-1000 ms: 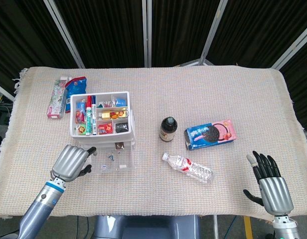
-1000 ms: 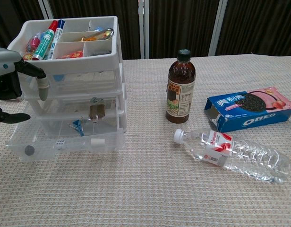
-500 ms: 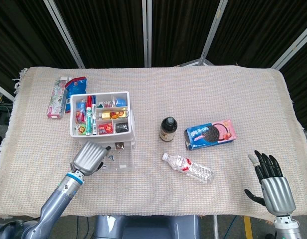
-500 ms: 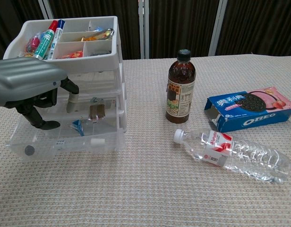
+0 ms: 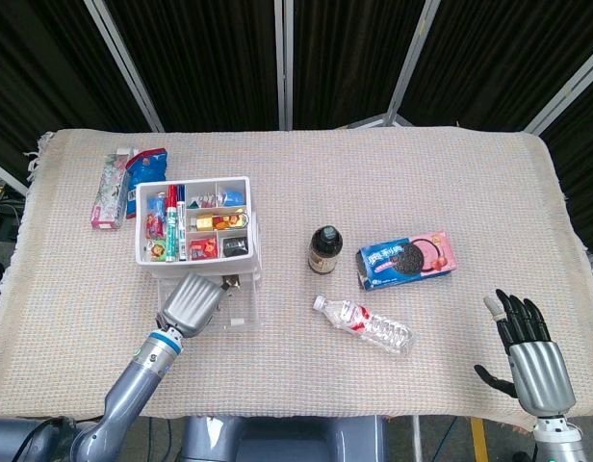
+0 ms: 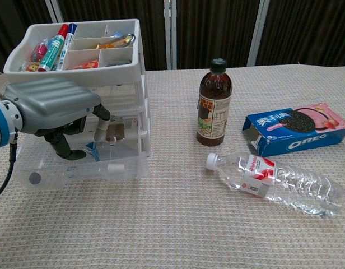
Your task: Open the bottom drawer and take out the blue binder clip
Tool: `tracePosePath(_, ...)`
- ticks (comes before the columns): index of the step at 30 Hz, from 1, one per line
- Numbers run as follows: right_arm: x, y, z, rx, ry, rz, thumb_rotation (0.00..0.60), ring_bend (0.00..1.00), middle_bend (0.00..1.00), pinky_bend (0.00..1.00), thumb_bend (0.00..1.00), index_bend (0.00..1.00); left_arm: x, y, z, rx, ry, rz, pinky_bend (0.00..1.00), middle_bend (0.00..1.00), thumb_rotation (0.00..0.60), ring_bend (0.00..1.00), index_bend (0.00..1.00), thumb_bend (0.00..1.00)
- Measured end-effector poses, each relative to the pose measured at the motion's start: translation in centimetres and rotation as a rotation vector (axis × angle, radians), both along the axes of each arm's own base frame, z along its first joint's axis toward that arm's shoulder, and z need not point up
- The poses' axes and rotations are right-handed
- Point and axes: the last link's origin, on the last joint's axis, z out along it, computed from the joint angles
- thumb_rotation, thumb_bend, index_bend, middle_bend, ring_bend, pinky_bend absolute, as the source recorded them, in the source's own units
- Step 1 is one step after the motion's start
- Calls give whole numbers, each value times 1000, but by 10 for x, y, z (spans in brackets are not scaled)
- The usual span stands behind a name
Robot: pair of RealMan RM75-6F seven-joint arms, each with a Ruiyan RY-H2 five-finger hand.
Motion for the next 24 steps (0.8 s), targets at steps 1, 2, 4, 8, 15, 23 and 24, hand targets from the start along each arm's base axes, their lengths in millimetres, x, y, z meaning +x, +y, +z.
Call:
tracePosePath(1, 0, 0, 0, 0, 0, 0, 600, 0, 0, 0, 0, 0, 1, 0, -1, 1, 4, 2, 788, 1000, 600, 946, 467, 306)
tracePosePath(2, 0, 0, 0, -1, -1, 1, 600, 0, 0, 0, 0, 0, 1, 1, -2, 1, 4, 4, 788, 1000, 600, 946, 467, 307)
tracePosePath(4, 0, 0, 0, -1, -2, 2, 600, 0, 0, 0, 0, 0, 1, 2, -3, 2, 7, 7, 788, 1000, 600, 946, 467, 308)
tracePosePath(8, 0, 0, 0, -2, -2, 0, 600, 0, 0, 0, 0, 0, 1, 4, -5, 2, 16, 13, 788, 1000, 600, 946, 467, 313)
tracePosePath(15, 0, 0, 1, -1, -5, -1, 600, 0, 0, 0, 0, 0, 2, 6, -11, -1, 28, 18, 788, 1000, 600, 946, 467, 319)
tracePosePath(23, 0, 0, 1, 1, -8, 0, 600, 0, 0, 0, 0, 0, 1, 6, -14, -7, 37, 24, 788, 1000, 600, 946, 468, 398)
tracePosePath(24, 0, 0, 1, 1, -8, 1, 600, 0, 0, 0, 0, 0, 1, 6, -14, -8, 38, 26, 788, 1000, 600, 946, 469, 408)
